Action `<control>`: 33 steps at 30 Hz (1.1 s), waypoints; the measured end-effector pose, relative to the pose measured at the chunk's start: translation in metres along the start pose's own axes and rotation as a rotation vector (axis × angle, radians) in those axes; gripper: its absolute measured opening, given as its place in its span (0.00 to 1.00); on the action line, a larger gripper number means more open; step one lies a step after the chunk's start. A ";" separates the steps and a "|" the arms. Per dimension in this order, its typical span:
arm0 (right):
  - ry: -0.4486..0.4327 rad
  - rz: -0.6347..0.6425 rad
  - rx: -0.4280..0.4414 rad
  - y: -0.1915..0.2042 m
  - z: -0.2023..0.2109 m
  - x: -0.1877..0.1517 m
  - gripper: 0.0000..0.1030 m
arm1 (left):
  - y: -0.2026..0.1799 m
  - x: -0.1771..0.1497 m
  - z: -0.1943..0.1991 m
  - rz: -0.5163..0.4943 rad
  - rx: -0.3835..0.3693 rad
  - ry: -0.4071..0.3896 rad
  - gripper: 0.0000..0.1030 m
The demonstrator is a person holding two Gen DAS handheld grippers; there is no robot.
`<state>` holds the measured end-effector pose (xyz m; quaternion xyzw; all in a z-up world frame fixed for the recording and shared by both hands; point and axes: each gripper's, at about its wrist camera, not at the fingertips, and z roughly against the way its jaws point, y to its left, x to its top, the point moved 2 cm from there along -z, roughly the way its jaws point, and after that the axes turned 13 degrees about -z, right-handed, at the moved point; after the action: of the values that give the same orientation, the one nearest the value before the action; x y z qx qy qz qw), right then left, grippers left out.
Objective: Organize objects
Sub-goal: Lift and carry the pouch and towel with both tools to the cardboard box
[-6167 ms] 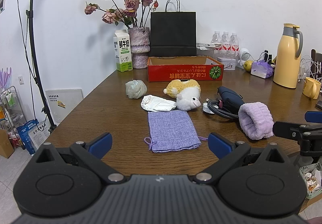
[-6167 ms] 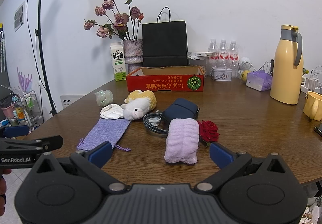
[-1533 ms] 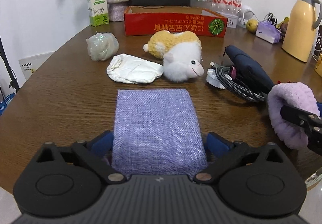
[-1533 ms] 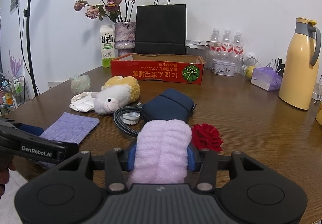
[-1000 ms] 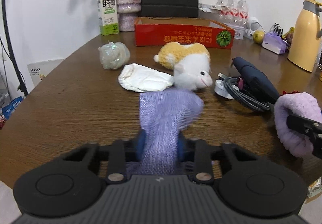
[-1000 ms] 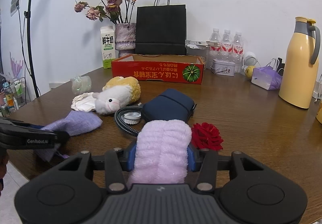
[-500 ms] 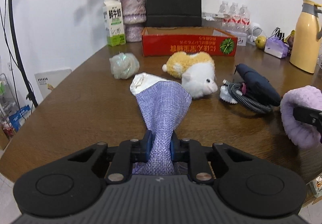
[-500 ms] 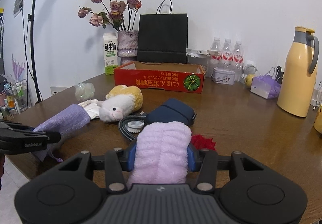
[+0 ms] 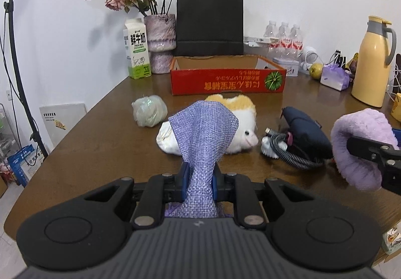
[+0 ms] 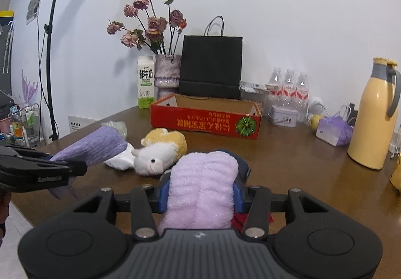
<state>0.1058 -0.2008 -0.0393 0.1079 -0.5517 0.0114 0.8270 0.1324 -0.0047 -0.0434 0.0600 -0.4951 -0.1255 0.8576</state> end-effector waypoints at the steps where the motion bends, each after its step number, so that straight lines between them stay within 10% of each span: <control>1: -0.001 0.003 0.005 0.002 -0.002 0.002 0.44 | 0.000 0.003 -0.001 0.000 -0.003 -0.004 0.17; 33: 0.001 -0.015 0.046 -0.005 -0.117 0.102 0.44 | 0.021 0.112 -0.095 -0.004 -0.010 -0.001 0.17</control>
<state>0.2528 -0.1939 0.0098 0.1309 -0.5499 0.0178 0.8247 0.2719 -0.0169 0.0073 0.0568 -0.4947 -0.1298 0.8575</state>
